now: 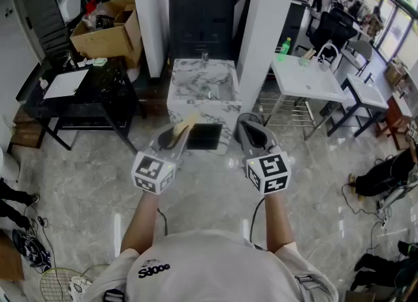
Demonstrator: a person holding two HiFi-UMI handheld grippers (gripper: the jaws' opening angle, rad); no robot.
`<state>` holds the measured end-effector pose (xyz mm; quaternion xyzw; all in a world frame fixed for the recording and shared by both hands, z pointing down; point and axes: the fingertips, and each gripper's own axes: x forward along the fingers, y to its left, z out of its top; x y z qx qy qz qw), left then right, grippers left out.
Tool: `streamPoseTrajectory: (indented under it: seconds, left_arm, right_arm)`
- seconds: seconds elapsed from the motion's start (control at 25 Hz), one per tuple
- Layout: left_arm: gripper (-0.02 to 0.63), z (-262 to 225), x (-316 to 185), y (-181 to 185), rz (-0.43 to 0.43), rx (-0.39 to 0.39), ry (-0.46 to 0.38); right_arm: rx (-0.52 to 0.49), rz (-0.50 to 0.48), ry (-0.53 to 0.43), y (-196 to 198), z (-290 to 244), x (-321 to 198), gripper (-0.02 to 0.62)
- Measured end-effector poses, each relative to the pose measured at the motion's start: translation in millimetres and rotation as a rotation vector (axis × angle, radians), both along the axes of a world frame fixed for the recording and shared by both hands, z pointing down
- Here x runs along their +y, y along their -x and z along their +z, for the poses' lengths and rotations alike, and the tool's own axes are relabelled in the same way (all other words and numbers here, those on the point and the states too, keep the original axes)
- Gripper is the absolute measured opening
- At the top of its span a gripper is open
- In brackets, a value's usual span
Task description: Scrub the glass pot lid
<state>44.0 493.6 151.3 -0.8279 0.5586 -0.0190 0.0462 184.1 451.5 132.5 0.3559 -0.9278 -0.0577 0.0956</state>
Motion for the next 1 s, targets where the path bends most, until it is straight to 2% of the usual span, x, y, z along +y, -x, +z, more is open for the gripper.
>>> streamPoseTrajectory:
  seconds: [0.4, 0.6, 1.0]
  left_arm:
    - [0.055, 0.8, -29.2, -22.4, -0.002, -0.005, 0.007]
    - [0.055, 7.9, -38.7, -30.0, -0.027, 0.003, 0.014]
    - [0.055, 20.2, -65.8, -33.3, -0.070, 0.002, 0.031]
  right_arm:
    - [-0.019, -0.003, -0.012, -18.4, -3.5, -26.5, 0.002]
    - [-0.075, -0.040, 0.019, -30.0, 1.6, -38.1, 0.005]
    - [-0.086, -0.073, 0.040, -39.8, 14.9, -70.6, 0.005]
